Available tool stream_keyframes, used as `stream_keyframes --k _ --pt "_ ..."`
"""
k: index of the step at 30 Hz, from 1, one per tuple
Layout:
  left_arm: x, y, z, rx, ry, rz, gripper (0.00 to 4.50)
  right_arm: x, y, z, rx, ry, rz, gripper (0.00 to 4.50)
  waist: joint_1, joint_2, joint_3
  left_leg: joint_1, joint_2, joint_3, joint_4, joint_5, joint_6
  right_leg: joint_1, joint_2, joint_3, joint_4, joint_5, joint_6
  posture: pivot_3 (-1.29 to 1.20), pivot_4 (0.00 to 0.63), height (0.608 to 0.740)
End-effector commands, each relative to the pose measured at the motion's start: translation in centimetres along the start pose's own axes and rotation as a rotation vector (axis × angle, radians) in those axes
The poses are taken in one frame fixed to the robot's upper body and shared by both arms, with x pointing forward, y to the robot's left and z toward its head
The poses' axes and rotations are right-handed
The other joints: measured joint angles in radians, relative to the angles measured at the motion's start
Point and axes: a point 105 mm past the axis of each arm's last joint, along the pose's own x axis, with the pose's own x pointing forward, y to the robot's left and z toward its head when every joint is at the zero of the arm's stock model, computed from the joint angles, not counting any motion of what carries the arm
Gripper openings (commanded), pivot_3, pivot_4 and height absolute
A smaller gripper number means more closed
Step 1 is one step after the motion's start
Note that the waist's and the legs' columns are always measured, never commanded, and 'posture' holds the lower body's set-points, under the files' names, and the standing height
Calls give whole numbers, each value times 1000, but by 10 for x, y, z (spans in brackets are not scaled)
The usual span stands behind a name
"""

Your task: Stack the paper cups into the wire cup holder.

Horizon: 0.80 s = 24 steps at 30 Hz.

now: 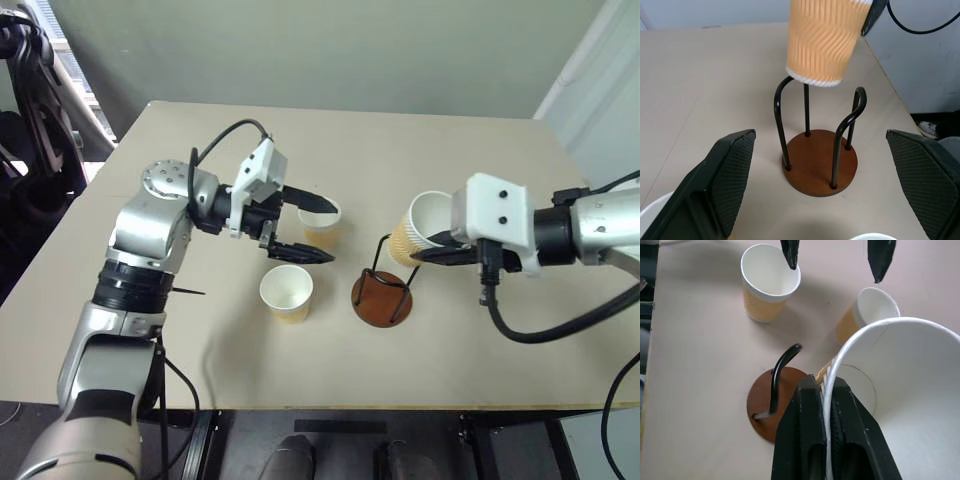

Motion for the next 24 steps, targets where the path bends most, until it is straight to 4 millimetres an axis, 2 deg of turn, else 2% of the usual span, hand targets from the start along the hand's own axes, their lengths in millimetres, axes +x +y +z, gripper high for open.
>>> stream_keyframes --k 1,13,16,24 --pt "-4 -1 11 49 -7 13 4500 -1 -1 6 -45 -14 -14 33 0 0 0 0 0 0 0 0 0 0 0 0 0 0 0 0 150 740" --pt "-4 -1 11 50 -8 28 4500 13 8 6 -37 -40 29 33 0 0 0 0 0 0 0 0 0 0 0 0 0 0 0 0 150 740" --pt "-4 -1 11 48 -8 31 4500 15 8 7 -34 -47 26 606 0 0 0 0 0 0 0 0 0 0 0 0 0 0 0 0 150 740" --pt "-5 2 8 46 -4 55 4500 16 -6 16 -6 -117 -50 3355 -2 0 0 0 0 0 0 0 0 0 0 0 0 0 0 0 150 740"
